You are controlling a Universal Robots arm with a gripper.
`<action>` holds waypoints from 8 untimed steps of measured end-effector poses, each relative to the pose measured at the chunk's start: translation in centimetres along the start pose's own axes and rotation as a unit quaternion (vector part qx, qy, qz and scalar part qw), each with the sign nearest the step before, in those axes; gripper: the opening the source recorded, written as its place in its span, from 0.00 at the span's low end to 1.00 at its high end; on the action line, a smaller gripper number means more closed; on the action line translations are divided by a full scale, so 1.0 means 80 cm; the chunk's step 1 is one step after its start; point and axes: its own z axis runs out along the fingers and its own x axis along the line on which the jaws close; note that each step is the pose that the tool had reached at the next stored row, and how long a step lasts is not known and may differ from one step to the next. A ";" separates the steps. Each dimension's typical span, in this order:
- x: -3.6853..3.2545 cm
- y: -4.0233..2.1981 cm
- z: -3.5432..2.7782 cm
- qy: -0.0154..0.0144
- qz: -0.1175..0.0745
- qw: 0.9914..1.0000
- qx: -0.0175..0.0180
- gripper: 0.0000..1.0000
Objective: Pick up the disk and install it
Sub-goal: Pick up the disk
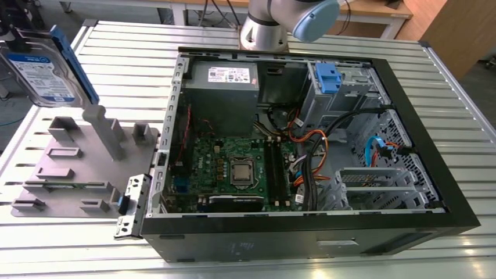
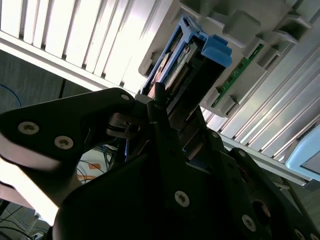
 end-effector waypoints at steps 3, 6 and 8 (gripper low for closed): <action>-0.0004 0.0004 -0.0088 0.000 0.000 1.000 0.000 0.35; -0.0008 0.0008 -0.0165 0.000 0.000 1.000 0.000 0.35; -0.0010 0.0009 -0.0217 0.000 0.000 1.000 0.000 0.35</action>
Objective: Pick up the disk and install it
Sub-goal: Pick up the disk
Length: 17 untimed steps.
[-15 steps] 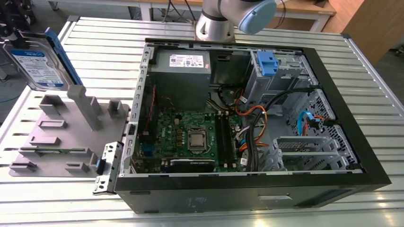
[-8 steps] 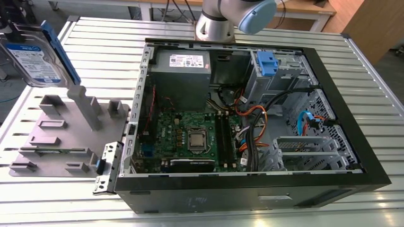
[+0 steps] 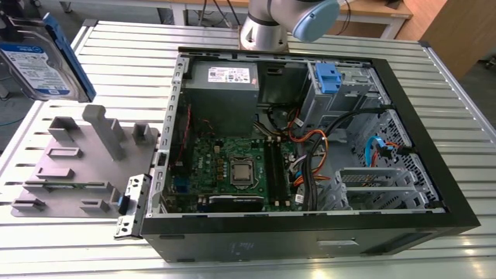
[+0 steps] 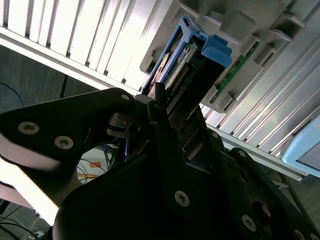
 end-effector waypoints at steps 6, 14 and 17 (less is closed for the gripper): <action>-0.0010 0.0008 -0.0154 0.000 0.000 1.000 0.000 0.35; -0.0021 0.0016 -0.0321 0.000 0.000 1.000 0.000 0.35; -0.0024 0.0018 -0.0371 0.000 0.000 1.000 0.000 0.35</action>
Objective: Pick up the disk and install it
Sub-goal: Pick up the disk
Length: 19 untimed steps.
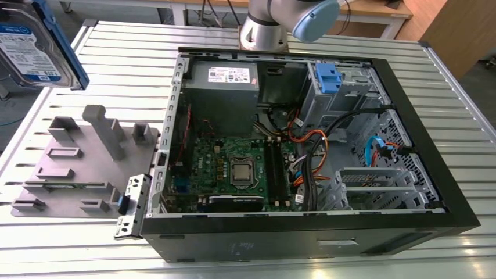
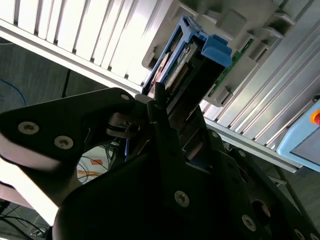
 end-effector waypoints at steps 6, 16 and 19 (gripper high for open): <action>-0.0007 0.0005 -0.0103 0.000 0.000 1.000 0.000 0.35; -0.0027 0.0019 -0.0401 0.000 0.000 1.000 0.000 0.35; -0.0032 0.0023 -0.0490 0.000 0.000 1.000 0.000 0.35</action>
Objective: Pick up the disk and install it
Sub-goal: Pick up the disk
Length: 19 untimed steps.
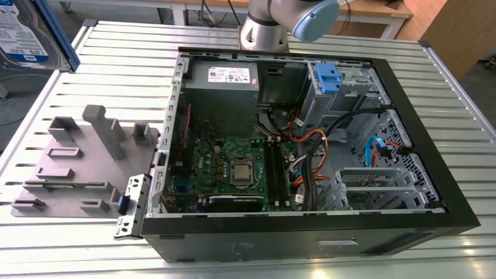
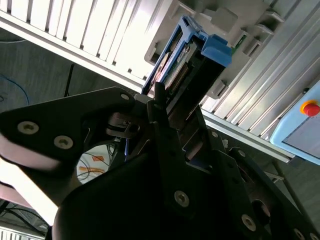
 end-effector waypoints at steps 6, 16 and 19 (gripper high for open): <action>-0.0005 0.0005 -0.0105 0.000 0.000 1.000 0.000 0.35; -0.0007 -0.0005 -0.0121 0.000 0.000 1.000 0.000 0.35; -0.0008 -0.0032 -0.0122 0.000 0.000 1.000 0.000 0.35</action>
